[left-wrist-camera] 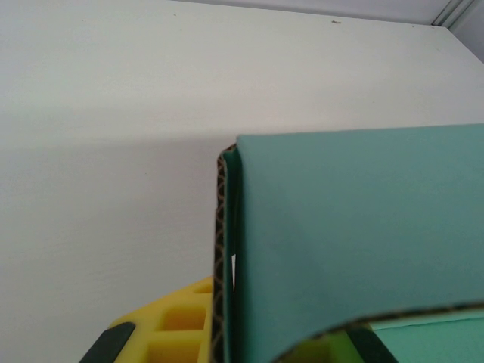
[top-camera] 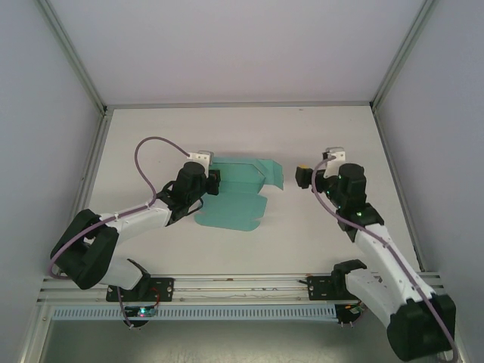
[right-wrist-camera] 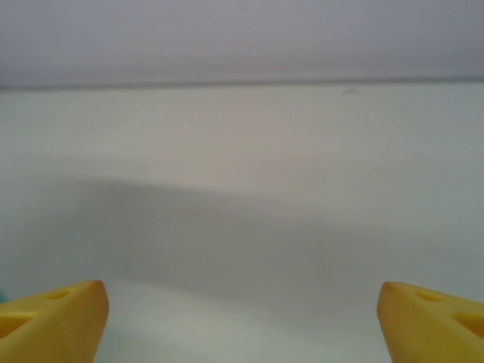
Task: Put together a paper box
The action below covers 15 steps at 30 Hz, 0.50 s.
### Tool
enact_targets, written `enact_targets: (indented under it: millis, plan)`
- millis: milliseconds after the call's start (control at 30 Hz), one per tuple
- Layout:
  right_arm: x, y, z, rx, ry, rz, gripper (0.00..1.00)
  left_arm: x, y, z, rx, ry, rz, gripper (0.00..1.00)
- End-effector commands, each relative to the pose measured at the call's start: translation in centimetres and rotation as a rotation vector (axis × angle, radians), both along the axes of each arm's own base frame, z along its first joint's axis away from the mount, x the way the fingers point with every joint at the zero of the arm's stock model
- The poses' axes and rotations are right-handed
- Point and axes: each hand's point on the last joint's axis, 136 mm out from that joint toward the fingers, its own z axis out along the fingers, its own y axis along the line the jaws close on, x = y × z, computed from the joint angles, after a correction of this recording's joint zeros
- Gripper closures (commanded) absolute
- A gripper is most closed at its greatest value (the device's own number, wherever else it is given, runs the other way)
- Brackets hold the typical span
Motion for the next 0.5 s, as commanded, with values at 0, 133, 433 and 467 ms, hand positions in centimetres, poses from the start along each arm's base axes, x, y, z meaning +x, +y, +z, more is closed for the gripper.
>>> enact_targets:
  millis: [0,133,433,467]
  plan:
    - [-0.9,5.6,2.0,0.122,-0.007,0.325,0.13,-0.3,-0.4,1.0,-0.002,-0.033,-0.023,1.00]
    - [-2.0,9.1,2.0,0.162,-0.003,0.520,0.20,-0.1,-0.3,0.9,0.000,-0.032,-0.017,1.00]
    - [-2.7,13.4,0.8,0.110,0.004,0.649,0.30,0.0,-0.7,1.1,-0.001,-0.033,-0.029,1.00]
    - [-2.4,13.8,0.7,0.106,0.007,0.649,0.32,0.0,-0.6,1.0,-0.002,-0.030,-0.026,1.00]
